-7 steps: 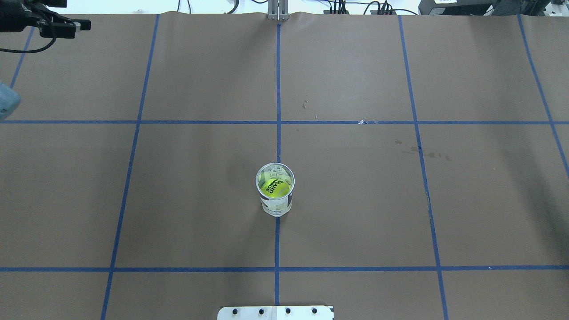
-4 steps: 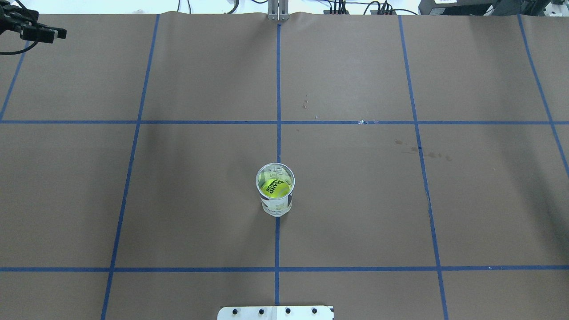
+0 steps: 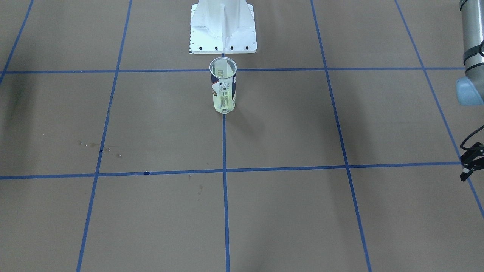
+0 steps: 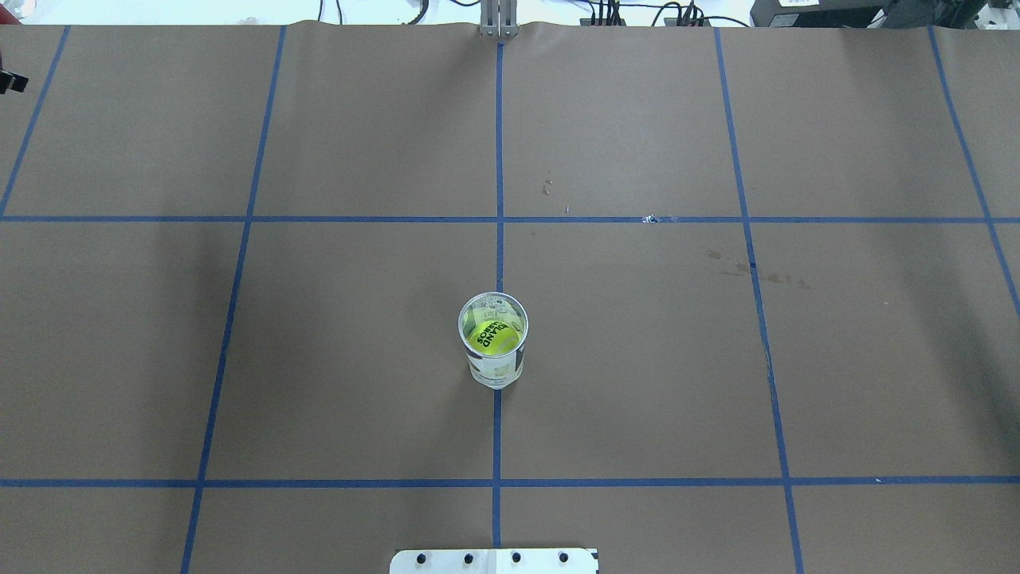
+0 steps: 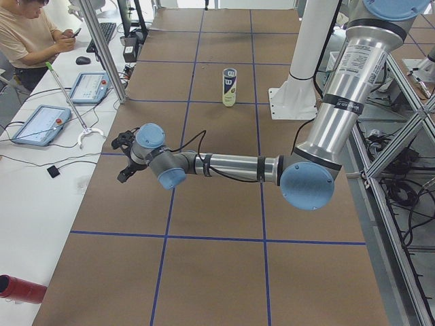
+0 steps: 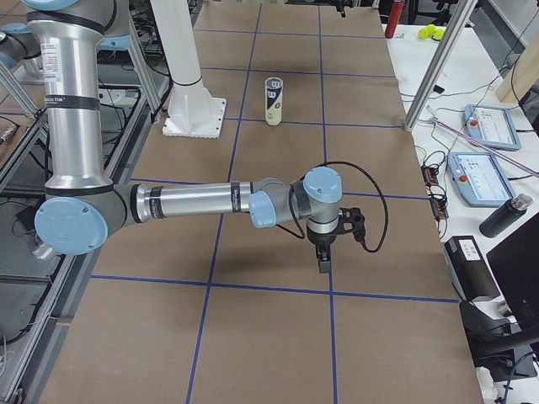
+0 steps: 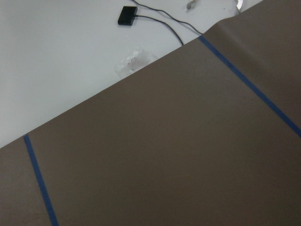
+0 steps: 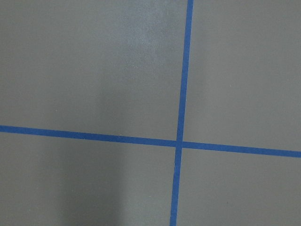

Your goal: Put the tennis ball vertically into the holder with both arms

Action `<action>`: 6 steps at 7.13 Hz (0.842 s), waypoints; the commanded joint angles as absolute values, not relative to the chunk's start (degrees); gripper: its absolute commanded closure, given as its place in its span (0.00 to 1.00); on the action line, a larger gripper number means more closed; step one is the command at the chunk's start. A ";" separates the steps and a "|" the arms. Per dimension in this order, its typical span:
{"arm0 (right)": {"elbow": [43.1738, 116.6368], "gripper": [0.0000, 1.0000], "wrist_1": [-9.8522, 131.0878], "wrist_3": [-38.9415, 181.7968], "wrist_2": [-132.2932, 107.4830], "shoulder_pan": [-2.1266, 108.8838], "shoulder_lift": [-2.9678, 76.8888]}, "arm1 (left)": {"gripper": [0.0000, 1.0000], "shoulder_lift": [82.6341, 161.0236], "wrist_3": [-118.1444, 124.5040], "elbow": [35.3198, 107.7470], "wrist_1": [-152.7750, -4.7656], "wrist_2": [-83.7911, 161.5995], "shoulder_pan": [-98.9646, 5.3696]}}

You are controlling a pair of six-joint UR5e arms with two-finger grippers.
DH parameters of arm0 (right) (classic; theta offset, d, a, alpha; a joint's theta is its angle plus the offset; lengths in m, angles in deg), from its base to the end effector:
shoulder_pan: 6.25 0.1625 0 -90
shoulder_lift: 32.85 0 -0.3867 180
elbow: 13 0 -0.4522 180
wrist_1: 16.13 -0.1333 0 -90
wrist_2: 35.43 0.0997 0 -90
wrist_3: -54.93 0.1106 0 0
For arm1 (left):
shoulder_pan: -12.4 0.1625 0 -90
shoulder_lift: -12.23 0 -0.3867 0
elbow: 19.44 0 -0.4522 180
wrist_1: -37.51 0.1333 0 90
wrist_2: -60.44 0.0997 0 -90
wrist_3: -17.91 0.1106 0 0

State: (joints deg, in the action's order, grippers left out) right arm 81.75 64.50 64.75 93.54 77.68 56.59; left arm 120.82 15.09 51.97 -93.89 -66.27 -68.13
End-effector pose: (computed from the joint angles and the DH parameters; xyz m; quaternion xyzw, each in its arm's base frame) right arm 0.0029 -0.5758 0.5652 0.0736 -0.3443 -0.0120 0.9359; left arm 0.0504 -0.7103 0.5296 0.3020 0.3288 0.1626 0.8799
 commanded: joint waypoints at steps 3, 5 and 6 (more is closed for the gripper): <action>81.66 0.00 64.47 64.77 93.68 77.68 56.89 | 0.00 122.35 16.68 52.81 -74.38 -64.91 -75.76; 80.34 0.00 64.47 64.77 93.77 77.68 56.63 | 0.00 123.32 10.12 52.37 -74.56 -61.81 -75.67; 80.34 0.00 64.47 64.68 93.77 77.68 56.71 | 0.00 123.68 10.09 51.15 -69.94 -63.12 -75.15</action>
State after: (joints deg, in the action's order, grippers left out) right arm 80.59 64.47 64.73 93.75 77.68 56.73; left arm 123.10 11.70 52.08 -73.74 -62.47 -75.50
